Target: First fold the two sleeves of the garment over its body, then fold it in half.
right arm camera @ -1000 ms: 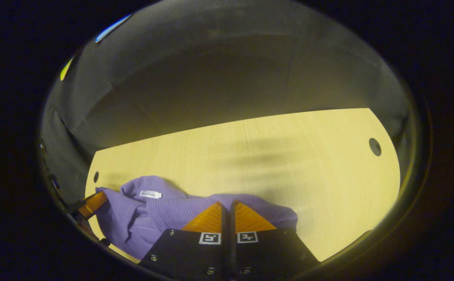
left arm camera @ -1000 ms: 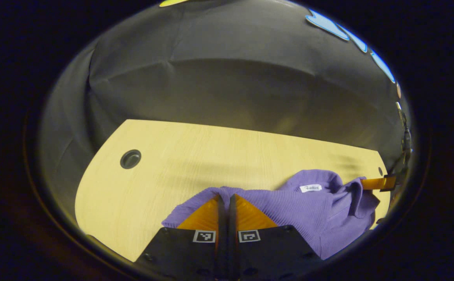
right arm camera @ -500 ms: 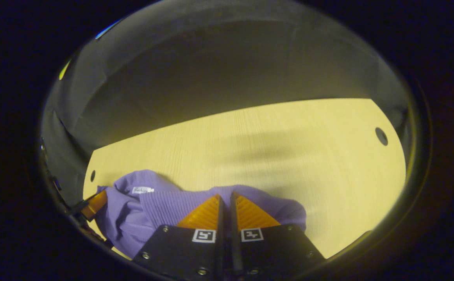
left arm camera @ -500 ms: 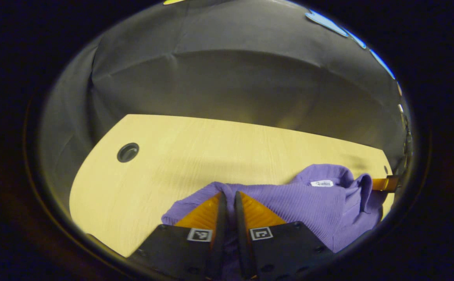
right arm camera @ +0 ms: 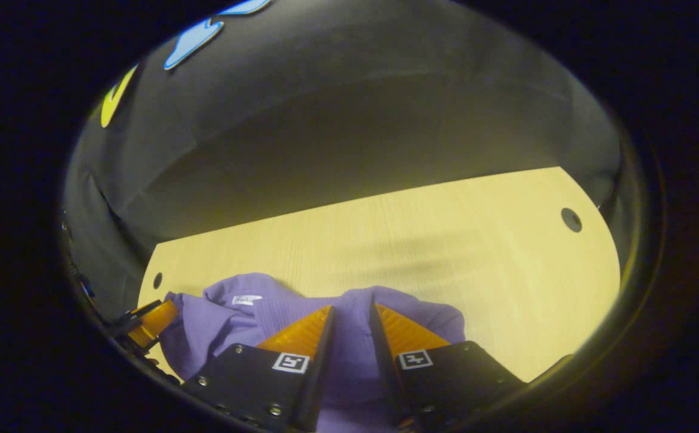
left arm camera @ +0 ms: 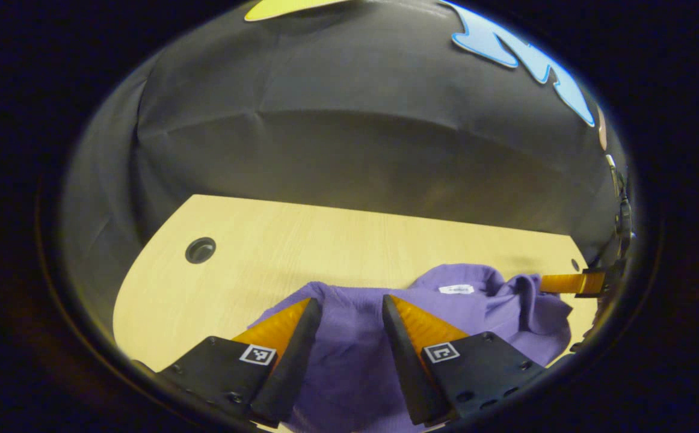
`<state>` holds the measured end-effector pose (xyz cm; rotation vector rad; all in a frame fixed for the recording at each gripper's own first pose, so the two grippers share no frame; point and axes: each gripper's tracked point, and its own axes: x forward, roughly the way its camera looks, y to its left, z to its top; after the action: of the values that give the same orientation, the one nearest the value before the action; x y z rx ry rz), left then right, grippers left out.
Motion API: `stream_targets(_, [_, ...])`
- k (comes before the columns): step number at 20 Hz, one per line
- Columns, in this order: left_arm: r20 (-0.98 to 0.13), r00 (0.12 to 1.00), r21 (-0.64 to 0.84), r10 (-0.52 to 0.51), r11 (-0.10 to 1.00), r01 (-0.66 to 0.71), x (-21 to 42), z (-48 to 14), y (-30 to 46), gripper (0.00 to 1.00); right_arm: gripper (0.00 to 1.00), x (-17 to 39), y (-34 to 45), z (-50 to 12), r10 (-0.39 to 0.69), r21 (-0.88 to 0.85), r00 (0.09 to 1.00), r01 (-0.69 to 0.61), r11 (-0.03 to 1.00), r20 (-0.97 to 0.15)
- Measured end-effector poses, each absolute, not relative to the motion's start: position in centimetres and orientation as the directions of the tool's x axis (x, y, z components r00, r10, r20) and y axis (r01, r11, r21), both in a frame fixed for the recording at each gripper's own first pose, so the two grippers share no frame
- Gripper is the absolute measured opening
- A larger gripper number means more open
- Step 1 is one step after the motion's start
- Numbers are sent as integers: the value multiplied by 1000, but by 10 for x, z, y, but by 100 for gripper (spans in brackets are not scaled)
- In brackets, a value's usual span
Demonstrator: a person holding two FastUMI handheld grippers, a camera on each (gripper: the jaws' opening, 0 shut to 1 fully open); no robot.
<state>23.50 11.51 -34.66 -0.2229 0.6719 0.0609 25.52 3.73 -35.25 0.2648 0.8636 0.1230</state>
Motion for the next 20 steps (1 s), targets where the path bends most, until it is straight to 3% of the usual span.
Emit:
stream_targets(2, [-604,796,-179,-20,978,-111,225,-320,111,75,45,245,43,-325,230,303,665,-6,953,-711])
stream_targets(10, [-476,879,-156,-37,987,-44,164,-189,88,74,44,188,41,-197,256,313,772,-77,947,-582])
stream_targets(17, [-376,925,-148,-48,989,-9,89,-105,72,74,44,127,33,-125,268,285,834,-140,948,-483])
stream_targets(19, [-348,936,-136,-47,991,-1,67,-86,67,73,54,107,29,-108,257,237,857,-164,958,-447])
stream_targets(20, [-330,943,-134,-44,991,0,55,-76,64,73,48,99,28,-98,250,211,870,-173,962,-425])
